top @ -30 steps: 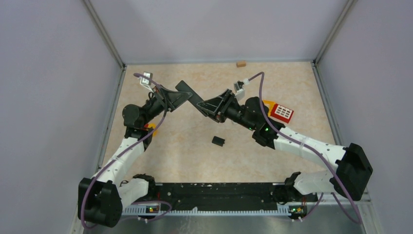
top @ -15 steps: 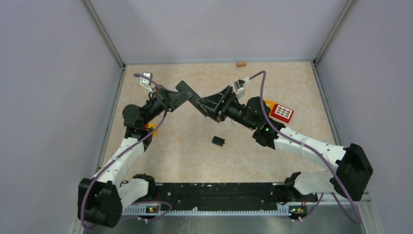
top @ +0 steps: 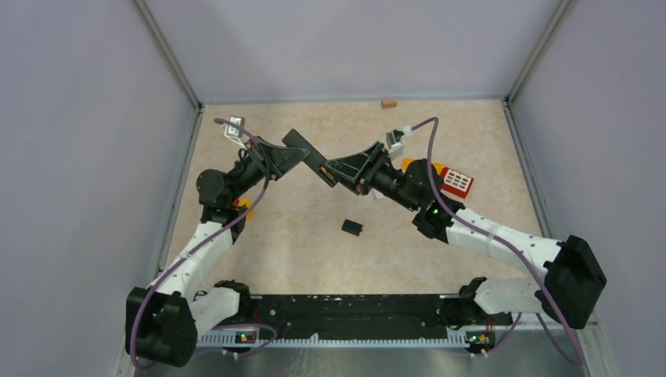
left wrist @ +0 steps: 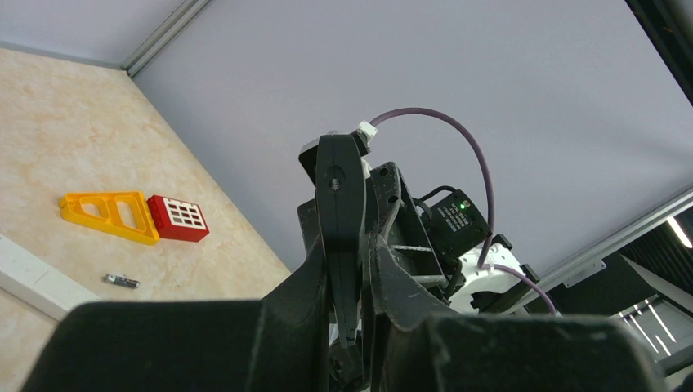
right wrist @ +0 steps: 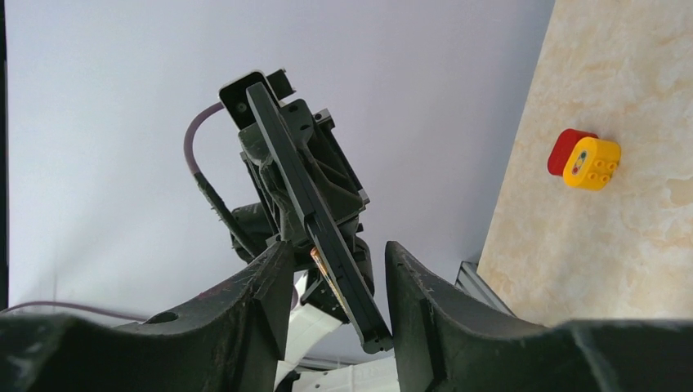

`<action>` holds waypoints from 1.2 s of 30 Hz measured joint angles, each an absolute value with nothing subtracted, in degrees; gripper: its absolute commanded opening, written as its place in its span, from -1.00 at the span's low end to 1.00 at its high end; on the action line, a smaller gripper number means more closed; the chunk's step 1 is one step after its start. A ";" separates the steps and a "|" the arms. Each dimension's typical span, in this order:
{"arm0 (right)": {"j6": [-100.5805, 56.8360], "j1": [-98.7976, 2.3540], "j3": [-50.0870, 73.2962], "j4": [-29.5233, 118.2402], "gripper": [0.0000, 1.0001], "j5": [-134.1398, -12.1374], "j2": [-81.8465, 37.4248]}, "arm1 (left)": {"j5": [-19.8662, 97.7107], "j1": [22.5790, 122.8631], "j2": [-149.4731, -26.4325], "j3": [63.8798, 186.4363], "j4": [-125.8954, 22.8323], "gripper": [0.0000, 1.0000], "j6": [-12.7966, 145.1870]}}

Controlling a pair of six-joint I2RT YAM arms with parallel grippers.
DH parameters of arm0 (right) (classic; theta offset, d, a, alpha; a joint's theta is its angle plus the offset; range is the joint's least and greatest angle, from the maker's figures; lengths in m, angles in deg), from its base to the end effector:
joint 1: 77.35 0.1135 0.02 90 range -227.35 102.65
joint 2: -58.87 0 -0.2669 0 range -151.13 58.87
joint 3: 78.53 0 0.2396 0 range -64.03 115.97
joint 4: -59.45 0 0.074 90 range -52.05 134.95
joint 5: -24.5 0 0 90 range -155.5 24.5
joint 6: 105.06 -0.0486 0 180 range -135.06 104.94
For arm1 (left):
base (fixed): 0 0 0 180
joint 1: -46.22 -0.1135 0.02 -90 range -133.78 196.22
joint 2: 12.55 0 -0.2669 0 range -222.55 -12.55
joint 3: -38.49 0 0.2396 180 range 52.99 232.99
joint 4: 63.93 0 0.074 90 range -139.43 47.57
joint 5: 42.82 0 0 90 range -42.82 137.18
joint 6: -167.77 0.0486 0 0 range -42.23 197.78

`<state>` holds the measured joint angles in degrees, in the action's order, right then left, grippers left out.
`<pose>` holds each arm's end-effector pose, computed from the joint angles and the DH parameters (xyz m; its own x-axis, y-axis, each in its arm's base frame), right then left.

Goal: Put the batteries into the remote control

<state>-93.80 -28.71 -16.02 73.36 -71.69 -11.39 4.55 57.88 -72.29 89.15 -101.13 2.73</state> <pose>0.1870 0.2203 0.3455 -0.7875 0.5811 -0.2055 -0.2291 0.0336 0.9728 0.2077 -0.0765 0.3580 -0.5897 -0.6041 -0.5361 0.6353 0.0628 -0.7697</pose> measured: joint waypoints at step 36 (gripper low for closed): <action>-89.93 -29.17 -21.03 90.30 -0.60 -77.40 -14.03 | 3.33 57.84 -72.27 89.13 -104.96 -1.00 -0.09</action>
<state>-89.93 -29.17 -21.03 90.30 -77.40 -14.03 3.33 57.84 -72.27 89.13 -104.96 -0.09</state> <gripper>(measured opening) 0.245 0.157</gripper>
